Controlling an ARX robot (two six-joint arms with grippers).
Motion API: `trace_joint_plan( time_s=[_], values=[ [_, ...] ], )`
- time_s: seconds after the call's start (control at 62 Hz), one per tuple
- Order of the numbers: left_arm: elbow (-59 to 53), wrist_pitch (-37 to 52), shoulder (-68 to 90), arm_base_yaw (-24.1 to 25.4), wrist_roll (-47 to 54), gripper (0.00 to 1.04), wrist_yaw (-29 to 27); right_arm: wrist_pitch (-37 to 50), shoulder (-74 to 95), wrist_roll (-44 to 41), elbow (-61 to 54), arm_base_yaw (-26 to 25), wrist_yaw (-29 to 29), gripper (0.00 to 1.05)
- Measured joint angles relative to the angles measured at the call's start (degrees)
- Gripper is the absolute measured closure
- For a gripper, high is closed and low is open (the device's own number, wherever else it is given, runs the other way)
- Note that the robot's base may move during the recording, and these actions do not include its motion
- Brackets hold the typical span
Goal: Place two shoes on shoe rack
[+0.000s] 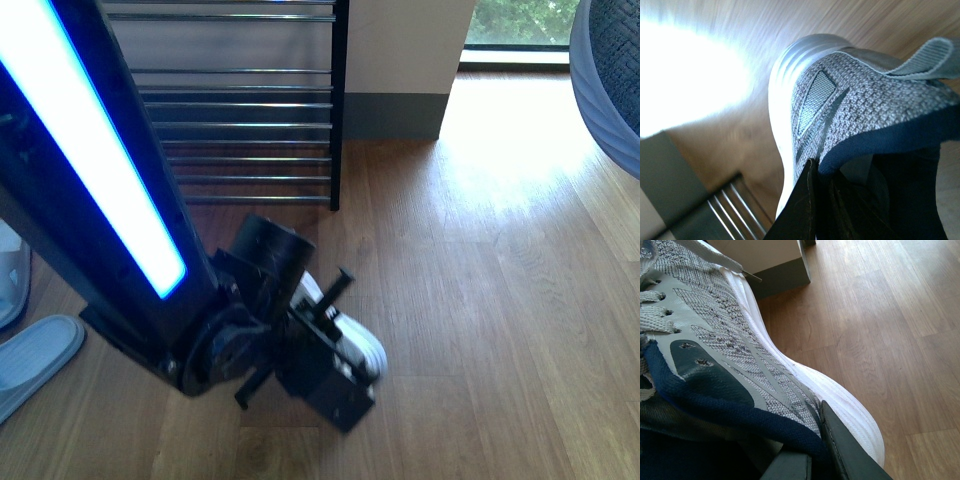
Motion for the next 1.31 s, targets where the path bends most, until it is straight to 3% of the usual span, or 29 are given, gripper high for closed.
trace_joint_plan(
  time_s=[0.113,0.242,0.387,0.484,0.629,0.694,0.759,0.872,0.985,1.13,1.307],
  values=[
    [-5.22,0.42,-0.2,-2.69,10.05,1.03,4.66,0.0,0.0,0.0,0.0,0.0,0.0,1.03],
    [-8.13,0.31,-0.22,-3.15,10.82,1.02,5.05,0.0,0.0,0.0,0.0,0.0,0.0,1.03],
    [-7.8,0.57,-1.7,-2.03,9.03,0.8,2.43,0.0,0.0,0.0,0.0,0.0,-0.02,1.03],
    [-4.39,4.2,-1.97,-1.75,-2.36,0.6,-6.08,0.0,0.0,0.0,-0.02,0.0,0.0,1.03],
    [1.49,0.26,-2.23,-1.38,-21.35,0.37,-17.73,0.0,0.0,0.0,0.0,0.0,0.0,1.03],
    [5.07,-3.93,-2.23,-1.03,-33.81,0.24,-24.61,0.0,0.0,0.0,0.0,0.0,0.0,1.03],
    [9.57,-11.63,-2.23,-0.55,-52.98,0.09,-31.04,0.0,0.0,0.0,0.0,0.0,-0.02,1.03],
    [10.58,-18.34,-2.23,-0.5,-71.8,0.1,-32.17,0.0,0.0,0.0,0.0,0.0,0.0,1.03],
    [9.01,-24.9,-1.95,-1.92,-84.46,0.09,-27.96,0.0,0.0,0.0,0.0,0.0,-0.02,1.03],
    [5.29,-27.34,-1.92,-3.65,-90.05,0.09,-25.38,0.0,0.0,0.0,0.0,0.0,0.0,1.03],
    [1.25,-27.36,-3.28,-3.65,-93.85,0.09,-26.43,0.0,0.0,0.0,0.0,0.0,-0.04,1.03]
  ],
)
